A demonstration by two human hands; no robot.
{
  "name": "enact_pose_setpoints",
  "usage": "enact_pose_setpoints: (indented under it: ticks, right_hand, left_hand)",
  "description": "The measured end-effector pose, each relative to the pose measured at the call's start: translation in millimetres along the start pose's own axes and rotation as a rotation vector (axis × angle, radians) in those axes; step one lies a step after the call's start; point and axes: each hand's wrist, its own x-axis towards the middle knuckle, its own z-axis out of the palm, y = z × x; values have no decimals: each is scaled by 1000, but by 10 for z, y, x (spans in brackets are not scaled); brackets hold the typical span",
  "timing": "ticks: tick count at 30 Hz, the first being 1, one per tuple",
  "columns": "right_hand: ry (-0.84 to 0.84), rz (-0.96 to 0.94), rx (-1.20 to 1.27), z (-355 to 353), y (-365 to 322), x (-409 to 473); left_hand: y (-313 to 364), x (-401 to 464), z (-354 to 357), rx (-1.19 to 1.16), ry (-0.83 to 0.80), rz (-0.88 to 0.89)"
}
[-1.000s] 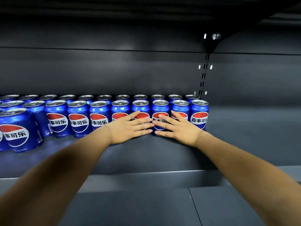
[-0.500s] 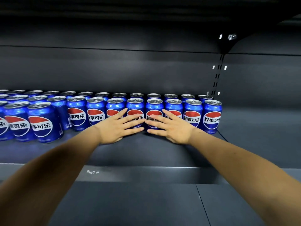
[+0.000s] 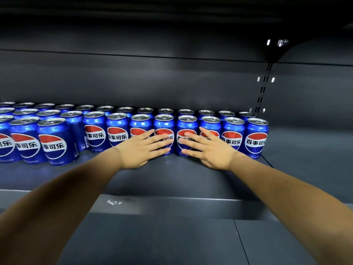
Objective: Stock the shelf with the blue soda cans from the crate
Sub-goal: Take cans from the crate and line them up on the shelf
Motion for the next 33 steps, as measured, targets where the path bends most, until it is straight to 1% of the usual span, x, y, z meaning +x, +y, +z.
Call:
enact_pose_setpoints:
  ticks: [3, 7, 10, 13, 15, 18, 20, 24, 29, 33]
  right_hand:
    - [-19, 36, 15, -63, -34, 10]
    - [-43, 105, 46, -141, -116, 111]
    - [-16, 91, 56, -176, -221, 324]
    - [12, 21, 56, -175, -325, 575]
    - [-20, -15, 33, -156, -362, 694]
    - [-118, -5, 4, -125, -330, 770]
    - [-139, -5, 9, -97, -308, 780]
    - [-126, 35, 43, -66, -367, 795]
    - [-109, 98, 22, -98, -462, 822]
    - [-44, 93, 60, -178, -510, 917]
  left_hand:
    - [-14, -71, -133, 13, -37, 4]
    - [-111, -390, -93, 30, -64, -60]
    - [-183, -606, -95, 68, -130, -107]
    - [-217, -741, -156, 69, -118, -141]
    - [-219, -784, -168, 46, -147, -149]
    - [-201, -778, -139, 31, -187, -166]
    - [-198, -764, -112, 24, -185, -166]
    - [-173, -742, -78, 5, -206, -160]
    - [-188, -805, -174, -42, -176, -148]
    - [-284, -1029, -153, -12, -211, -192]
